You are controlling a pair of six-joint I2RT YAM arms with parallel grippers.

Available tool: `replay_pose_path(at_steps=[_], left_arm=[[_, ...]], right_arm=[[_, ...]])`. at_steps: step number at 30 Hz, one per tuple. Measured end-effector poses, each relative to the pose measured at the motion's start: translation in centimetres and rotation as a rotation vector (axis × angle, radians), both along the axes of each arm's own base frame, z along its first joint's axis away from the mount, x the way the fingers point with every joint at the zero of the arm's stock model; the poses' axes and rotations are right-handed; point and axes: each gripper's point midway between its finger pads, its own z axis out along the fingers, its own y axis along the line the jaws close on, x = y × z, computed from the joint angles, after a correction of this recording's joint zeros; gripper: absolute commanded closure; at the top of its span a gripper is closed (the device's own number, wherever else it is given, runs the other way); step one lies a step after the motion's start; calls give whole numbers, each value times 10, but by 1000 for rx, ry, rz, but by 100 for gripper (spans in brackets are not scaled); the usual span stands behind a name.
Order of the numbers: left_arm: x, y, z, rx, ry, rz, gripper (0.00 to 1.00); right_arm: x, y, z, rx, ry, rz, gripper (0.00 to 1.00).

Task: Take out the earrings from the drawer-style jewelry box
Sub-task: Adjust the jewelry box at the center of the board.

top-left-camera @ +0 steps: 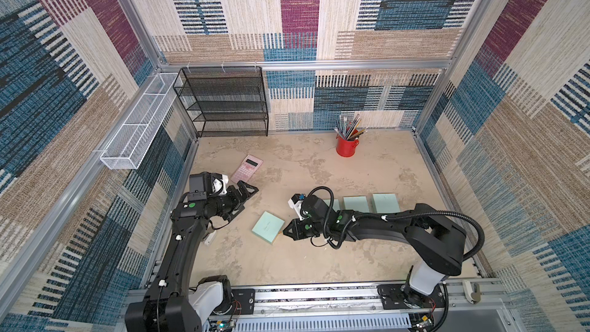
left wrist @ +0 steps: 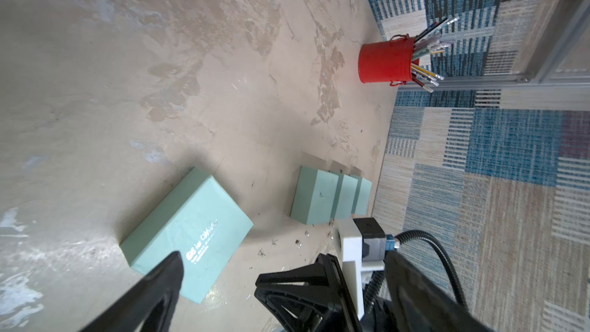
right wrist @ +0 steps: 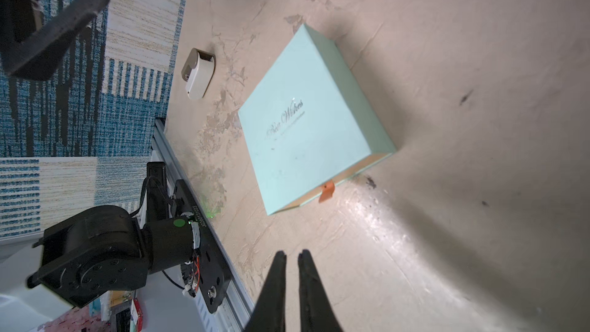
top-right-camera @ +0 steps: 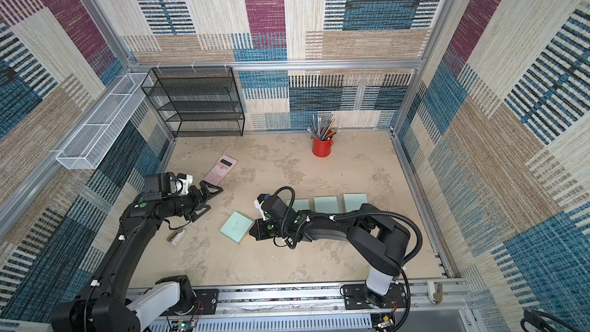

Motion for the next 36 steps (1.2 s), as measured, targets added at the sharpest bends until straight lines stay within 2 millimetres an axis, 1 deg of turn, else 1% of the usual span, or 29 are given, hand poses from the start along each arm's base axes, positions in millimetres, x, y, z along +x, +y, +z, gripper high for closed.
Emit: replay_pose_path(at_steps=[5, 8, 12, 16, 20, 23, 28, 31, 36], left_arm=[[-20, -7, -6, -35, 2, -19, 1], [-21, -7, -13, -36, 21, -20, 2], [-14, -6, -34, -43, 80, -21, 2], [-3, -5, -52, -51, 108, -14, 2], [9, -4, -70, -63, 147, -6, 2], [14, -5, -83, -75, 183, -9, 2], [19, -7, -92, -92, 203, -18, 2], [19, -10, -96, -107, 218, -31, 2], [20, -14, -97, -117, 217, -47, 1]], right_arm=[[1, -2, -6, -27, -19, -4, 97], [-1, -4, -19, -47, -6, -1, 99], [-3, -5, -33, -55, 16, -12, 100], [1, -4, -38, -34, 18, -49, 100], [5, 2, -44, -15, 29, -73, 100], [9, 8, -47, -7, 35, -81, 100], [17, 20, -43, 25, 30, -90, 100], [20, 26, -45, 27, 33, -92, 100], [23, 30, -45, 36, 35, -96, 100]])
